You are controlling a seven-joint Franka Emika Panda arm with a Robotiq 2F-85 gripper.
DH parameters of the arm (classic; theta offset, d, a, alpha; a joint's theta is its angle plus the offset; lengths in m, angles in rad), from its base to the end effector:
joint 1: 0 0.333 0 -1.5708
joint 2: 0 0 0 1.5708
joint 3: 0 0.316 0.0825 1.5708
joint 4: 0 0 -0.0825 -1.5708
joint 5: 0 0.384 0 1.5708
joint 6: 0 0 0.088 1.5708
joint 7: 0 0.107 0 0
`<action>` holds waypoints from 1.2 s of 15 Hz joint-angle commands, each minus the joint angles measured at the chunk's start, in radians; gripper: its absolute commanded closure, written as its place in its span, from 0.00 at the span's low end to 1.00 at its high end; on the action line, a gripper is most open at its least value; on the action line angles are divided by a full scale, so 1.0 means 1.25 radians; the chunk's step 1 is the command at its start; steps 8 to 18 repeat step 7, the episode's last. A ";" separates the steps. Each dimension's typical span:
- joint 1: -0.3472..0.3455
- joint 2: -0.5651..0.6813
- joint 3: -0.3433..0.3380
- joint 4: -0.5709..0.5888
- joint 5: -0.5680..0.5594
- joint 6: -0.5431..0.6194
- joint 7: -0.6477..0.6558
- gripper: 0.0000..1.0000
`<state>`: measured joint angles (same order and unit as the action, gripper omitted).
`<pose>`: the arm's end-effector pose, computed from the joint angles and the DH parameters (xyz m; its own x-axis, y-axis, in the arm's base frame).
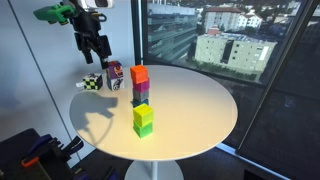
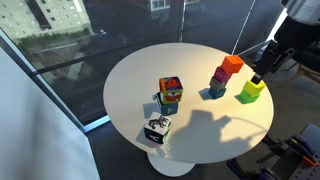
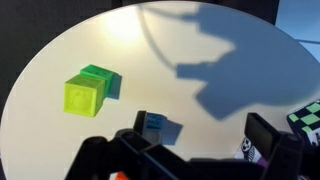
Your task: Put the yellow block on top of the green block
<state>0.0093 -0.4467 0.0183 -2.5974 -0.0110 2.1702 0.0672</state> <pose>0.3943 0.0103 0.4069 0.9992 -0.0350 0.0205 -0.0353 -0.9993 0.0158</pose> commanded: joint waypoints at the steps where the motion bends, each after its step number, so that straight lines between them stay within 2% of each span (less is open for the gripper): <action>1: -0.002 -0.004 0.002 0.000 0.004 -0.002 -0.001 0.00; 18: -0.002 -0.001 0.002 0.000 0.005 -0.002 -0.001 0.00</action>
